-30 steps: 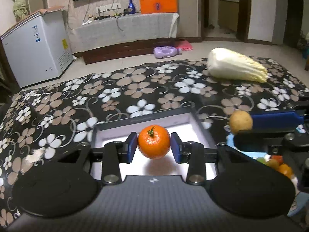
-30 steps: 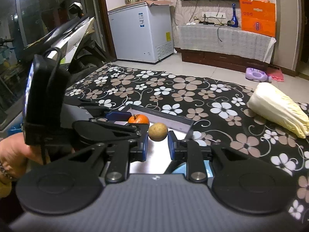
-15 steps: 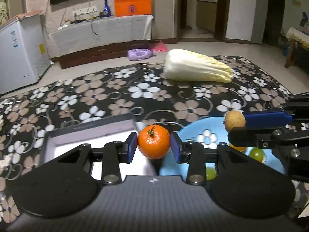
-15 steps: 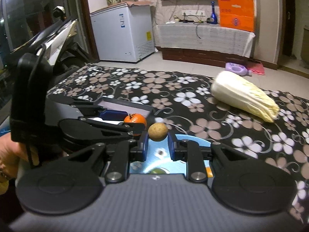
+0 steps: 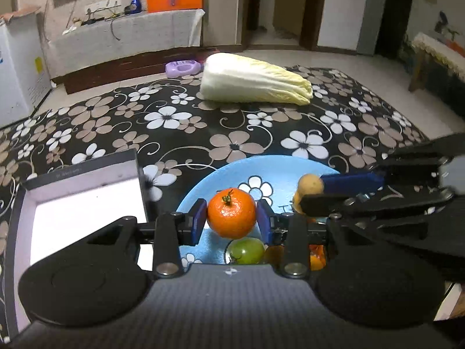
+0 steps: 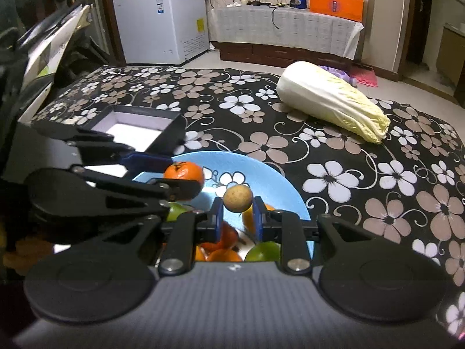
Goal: Organize fruits
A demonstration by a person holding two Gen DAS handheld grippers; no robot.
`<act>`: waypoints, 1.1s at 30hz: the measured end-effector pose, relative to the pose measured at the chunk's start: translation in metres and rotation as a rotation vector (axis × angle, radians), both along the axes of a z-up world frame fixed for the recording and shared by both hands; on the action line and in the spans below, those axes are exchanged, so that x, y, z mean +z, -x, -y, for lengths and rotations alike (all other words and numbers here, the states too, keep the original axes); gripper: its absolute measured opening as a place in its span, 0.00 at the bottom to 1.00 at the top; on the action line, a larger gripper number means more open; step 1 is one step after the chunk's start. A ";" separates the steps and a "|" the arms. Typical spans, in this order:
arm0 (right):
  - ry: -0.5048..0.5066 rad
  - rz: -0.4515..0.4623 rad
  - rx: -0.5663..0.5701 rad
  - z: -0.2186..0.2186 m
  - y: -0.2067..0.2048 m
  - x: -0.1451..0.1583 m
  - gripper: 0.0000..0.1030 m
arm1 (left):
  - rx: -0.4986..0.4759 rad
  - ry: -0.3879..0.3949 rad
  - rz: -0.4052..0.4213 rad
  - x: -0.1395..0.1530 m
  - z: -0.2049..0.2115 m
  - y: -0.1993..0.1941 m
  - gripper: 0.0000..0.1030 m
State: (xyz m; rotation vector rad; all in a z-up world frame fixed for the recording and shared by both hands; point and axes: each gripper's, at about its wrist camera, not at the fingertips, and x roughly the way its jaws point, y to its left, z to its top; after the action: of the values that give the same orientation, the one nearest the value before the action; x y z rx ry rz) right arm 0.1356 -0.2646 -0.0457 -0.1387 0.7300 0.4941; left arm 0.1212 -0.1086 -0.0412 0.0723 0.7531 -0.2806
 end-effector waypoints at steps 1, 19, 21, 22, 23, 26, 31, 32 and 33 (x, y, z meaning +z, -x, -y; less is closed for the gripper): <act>0.007 0.001 0.007 -0.002 -0.001 -0.003 0.25 | 0.009 -0.009 0.003 0.000 -0.001 0.001 0.42; -0.125 0.064 -0.220 0.029 0.061 0.025 0.50 | 0.070 -0.062 0.106 0.026 0.009 0.113 1.00; -0.126 0.067 -0.235 0.033 0.078 0.025 0.50 | 0.078 -0.101 0.130 0.028 0.015 0.129 1.00; -0.128 0.069 -0.244 0.035 0.086 0.025 0.50 | 0.077 -0.114 0.141 0.028 0.018 0.136 1.00; -0.132 0.072 -0.254 0.037 0.094 0.025 0.50 | 0.071 -0.118 0.147 0.028 0.021 0.143 1.00; -0.143 0.066 -0.260 0.039 0.110 0.023 0.50 | 0.068 -0.098 0.128 0.028 0.025 0.160 1.00; -0.145 0.049 -0.281 0.037 0.124 0.017 0.50 | 0.063 -0.087 0.084 0.021 0.030 0.179 1.00; -0.140 0.047 -0.276 0.035 0.124 0.016 0.50 | 0.058 -0.088 0.078 0.020 0.031 0.181 1.00; -0.133 0.045 -0.271 0.032 0.123 0.015 0.50 | 0.056 -0.092 0.079 0.020 0.033 0.183 1.00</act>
State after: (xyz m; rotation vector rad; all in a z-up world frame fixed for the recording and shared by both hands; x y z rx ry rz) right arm 0.0123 -0.2969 -0.0306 0.0728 0.6579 0.2788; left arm -0.0618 -0.1412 -0.0217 0.1482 0.6885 -0.1891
